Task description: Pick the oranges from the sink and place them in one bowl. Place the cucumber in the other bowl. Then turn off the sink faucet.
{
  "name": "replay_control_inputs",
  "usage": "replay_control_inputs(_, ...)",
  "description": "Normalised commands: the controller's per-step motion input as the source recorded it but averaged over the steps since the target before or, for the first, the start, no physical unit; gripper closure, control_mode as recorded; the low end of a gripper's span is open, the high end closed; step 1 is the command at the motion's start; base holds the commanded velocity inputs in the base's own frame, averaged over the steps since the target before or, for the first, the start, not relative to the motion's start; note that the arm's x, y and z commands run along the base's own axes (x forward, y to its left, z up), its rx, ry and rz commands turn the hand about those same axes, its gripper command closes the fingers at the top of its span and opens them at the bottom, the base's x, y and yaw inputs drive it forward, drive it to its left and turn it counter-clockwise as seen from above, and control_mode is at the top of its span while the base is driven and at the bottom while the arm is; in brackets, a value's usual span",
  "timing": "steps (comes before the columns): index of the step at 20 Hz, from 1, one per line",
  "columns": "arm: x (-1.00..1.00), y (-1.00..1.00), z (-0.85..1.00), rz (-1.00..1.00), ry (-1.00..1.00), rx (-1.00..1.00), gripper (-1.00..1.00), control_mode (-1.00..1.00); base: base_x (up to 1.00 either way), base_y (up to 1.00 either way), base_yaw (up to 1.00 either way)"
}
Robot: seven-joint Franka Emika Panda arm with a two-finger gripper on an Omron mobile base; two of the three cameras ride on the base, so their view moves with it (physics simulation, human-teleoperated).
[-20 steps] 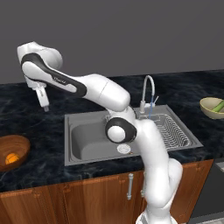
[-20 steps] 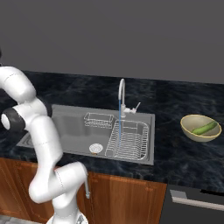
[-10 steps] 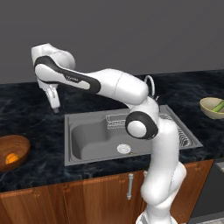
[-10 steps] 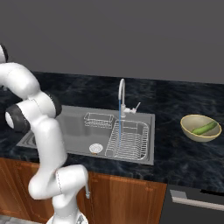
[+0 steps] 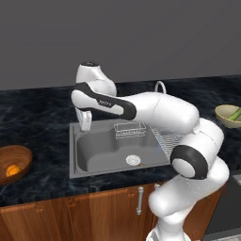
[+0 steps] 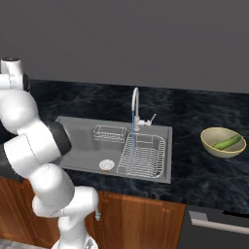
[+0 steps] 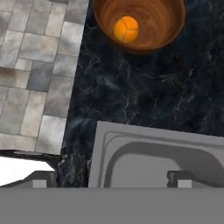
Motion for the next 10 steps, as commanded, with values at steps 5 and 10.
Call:
replay_control_inputs(5,-0.04,-0.87,0.0,-0.23,0.0,0.16,-1.0,-1.0,0.0,0.0,0.0)
replay_control_inputs(10,-0.01,-0.71,0.0,-0.36,0.06,0.09,-1.0,-1.0,0.0,0.0,0.0)
